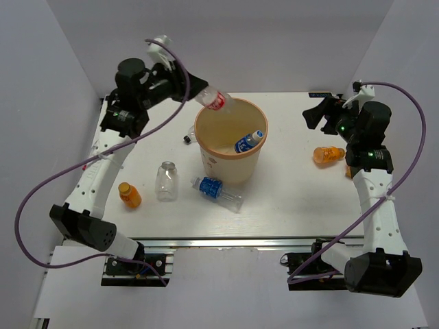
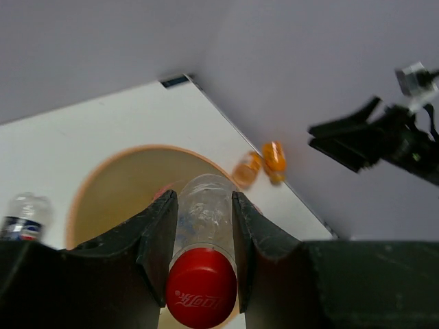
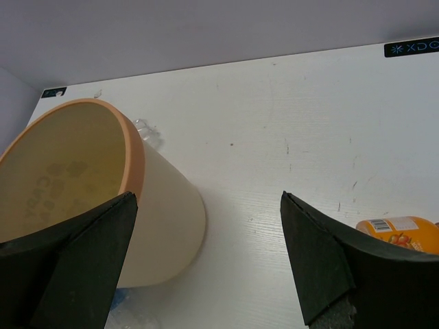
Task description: Put the plastic bottles in the bin
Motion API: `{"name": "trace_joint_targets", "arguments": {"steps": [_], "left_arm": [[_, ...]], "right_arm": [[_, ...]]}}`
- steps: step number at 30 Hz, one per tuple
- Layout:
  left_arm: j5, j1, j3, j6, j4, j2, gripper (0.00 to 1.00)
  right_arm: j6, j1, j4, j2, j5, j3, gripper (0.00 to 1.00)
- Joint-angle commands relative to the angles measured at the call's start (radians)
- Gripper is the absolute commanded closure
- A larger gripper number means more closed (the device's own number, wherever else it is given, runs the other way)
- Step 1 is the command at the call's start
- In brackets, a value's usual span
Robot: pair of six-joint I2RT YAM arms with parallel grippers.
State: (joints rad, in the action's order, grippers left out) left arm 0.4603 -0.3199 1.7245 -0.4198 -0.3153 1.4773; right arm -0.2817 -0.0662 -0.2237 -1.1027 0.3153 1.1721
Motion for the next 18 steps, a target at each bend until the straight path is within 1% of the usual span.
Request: {"name": "trace_joint_targets", "arguments": {"steps": [1, 3, 4, 5, 6, 7, 8, 9, 10, 12, 15, 16, 18], "left_arm": [[0.107, -0.059, -0.031, 0.010, 0.007, 0.017, 1.00], [0.062, -0.074, -0.069, 0.010, 0.016, 0.014, 0.83], [0.049, -0.076, -0.078, 0.012, 0.015, 0.015, 0.74], [0.044, -0.077, -0.086, 0.015, 0.012, 0.017, 0.65], [0.047, -0.079, -0.086, 0.016, 0.004, 0.021, 0.28], [0.054, -0.079, -0.083, 0.016, -0.002, 0.029, 0.09], [0.057, -0.080, -0.076, 0.016, -0.011, 0.035, 0.02], [0.058, -0.081, -0.057, 0.018, -0.022, 0.041, 0.02], [0.055, -0.081, -0.048, 0.021, -0.028, 0.050, 0.02], [0.049, -0.082, -0.013, 0.024, -0.047, 0.058, 0.02], [0.015, -0.082, 0.030, 0.036, -0.068, 0.064, 0.02], [0.000, -0.082, 0.043, 0.042, -0.076, 0.063, 0.02], [-0.073, -0.084, 0.067, 0.055, -0.114, 0.064, 0.02]], "right_arm": [[-0.001, -0.009, 0.050, 0.026, 0.036, -0.020, 0.11], [0.031, -0.007, 0.066, 0.036, 0.073, -0.038, 0.11], [0.062, -0.009, 0.073, 0.043, 0.134, -0.046, 0.11], [0.141, -0.009, 0.110, 0.064, 0.172, -0.075, 0.11], [0.169, -0.009, 0.141, 0.079, 0.210, -0.098, 0.11], [0.193, -0.009, 0.170, 0.098, 0.269, -0.118, 0.11], [0.231, -0.009, 0.202, 0.125, 0.303, -0.133, 0.11], [0.245, -0.009, 0.210, 0.139, 0.338, -0.150, 0.11], [0.259, -0.006, 0.210, 0.148, 0.410, -0.155, 0.11], [0.312, -0.001, 0.181, 0.171, 0.459, -0.158, 0.11], [0.354, 0.052, 0.156, 0.208, 0.443, -0.179, 0.11], [0.357, 0.122, 0.155, 0.217, 0.398, -0.204, 0.11], [0.365, 0.211, 0.136, 0.239, 0.314, -0.221, 0.11]]}}
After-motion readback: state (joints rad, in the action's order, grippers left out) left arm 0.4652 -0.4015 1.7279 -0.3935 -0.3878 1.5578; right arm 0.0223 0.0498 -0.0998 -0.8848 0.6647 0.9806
